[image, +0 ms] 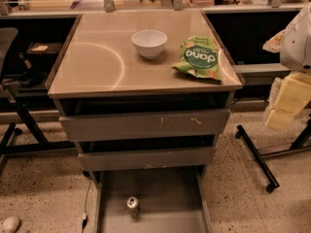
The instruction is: Pick redbull can from bottom drawer and place on counter
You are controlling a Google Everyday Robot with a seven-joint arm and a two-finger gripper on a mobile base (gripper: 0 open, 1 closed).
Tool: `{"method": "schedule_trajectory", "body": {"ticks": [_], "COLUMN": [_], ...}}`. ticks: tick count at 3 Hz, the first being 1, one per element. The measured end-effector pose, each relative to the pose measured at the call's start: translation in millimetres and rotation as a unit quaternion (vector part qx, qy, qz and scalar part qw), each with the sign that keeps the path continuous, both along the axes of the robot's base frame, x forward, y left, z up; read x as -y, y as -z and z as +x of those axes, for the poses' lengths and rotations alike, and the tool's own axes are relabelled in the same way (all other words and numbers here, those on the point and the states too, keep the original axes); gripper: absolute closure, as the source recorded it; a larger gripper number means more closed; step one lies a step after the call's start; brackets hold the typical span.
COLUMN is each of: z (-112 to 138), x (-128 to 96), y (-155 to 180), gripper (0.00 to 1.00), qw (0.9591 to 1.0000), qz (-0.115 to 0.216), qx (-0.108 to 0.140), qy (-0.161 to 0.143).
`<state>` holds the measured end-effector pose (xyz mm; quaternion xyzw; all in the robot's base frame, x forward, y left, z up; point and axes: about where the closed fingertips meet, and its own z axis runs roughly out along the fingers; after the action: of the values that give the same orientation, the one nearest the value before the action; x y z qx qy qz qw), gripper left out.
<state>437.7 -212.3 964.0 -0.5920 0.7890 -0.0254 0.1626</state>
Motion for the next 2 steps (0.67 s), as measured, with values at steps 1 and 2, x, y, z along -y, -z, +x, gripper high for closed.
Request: {"method": "schedule_trajectory", "body": {"ticks": [1,2], "z": [-7.1,-13.5], "x": [-28.0,-65.9], "y": [41.1,116.9], "gripper": [0.00,0.00], "qw": [0.9990,0.9963], "qz": [0.039,0.065], "qx": [-0.017,-0.054], "qy": [0.013,0.014]}}
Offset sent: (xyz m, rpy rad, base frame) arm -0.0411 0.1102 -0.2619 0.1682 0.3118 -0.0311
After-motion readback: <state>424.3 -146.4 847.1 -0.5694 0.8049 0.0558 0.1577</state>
